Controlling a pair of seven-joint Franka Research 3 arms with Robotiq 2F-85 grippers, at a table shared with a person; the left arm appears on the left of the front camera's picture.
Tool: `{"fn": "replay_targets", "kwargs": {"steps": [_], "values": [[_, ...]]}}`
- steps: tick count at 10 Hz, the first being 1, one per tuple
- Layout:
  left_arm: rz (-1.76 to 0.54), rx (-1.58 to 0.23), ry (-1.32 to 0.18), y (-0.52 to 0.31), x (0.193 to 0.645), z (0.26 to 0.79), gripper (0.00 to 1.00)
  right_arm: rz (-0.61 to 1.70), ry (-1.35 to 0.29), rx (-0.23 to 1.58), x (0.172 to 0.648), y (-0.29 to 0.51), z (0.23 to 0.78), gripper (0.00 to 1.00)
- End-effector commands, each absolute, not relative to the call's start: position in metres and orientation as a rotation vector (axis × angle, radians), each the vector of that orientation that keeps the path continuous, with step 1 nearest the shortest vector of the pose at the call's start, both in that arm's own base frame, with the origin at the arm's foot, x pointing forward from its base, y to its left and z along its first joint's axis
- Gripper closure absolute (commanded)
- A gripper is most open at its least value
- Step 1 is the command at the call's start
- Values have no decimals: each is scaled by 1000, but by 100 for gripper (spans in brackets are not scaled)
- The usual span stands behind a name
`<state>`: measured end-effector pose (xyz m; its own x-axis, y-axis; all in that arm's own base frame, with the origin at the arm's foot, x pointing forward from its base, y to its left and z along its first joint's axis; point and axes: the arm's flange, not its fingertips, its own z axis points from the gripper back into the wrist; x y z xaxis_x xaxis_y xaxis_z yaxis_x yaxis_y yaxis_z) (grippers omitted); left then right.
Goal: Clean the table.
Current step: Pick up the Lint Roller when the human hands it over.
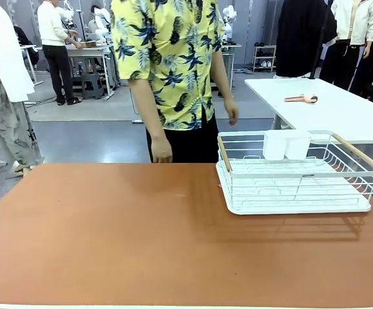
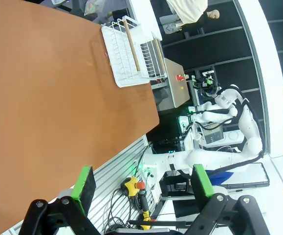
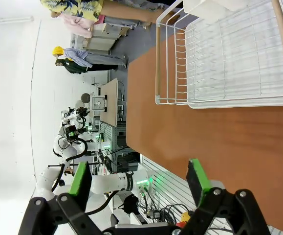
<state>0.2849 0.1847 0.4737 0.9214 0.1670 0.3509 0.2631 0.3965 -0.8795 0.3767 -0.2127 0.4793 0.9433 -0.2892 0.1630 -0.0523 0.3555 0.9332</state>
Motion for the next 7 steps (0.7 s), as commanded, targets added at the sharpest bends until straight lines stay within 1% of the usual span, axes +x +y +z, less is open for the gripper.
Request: {"fn": "replay_targets", "kwargs": {"steps": [1,7], "values": [[-80,-1195,-440,186,284,474,0,-152,-327,1213,375,-211,484,0],[-80,-1195,-440,186,284,474,0,-152,-327,1213,375,-211,484,0]]}}
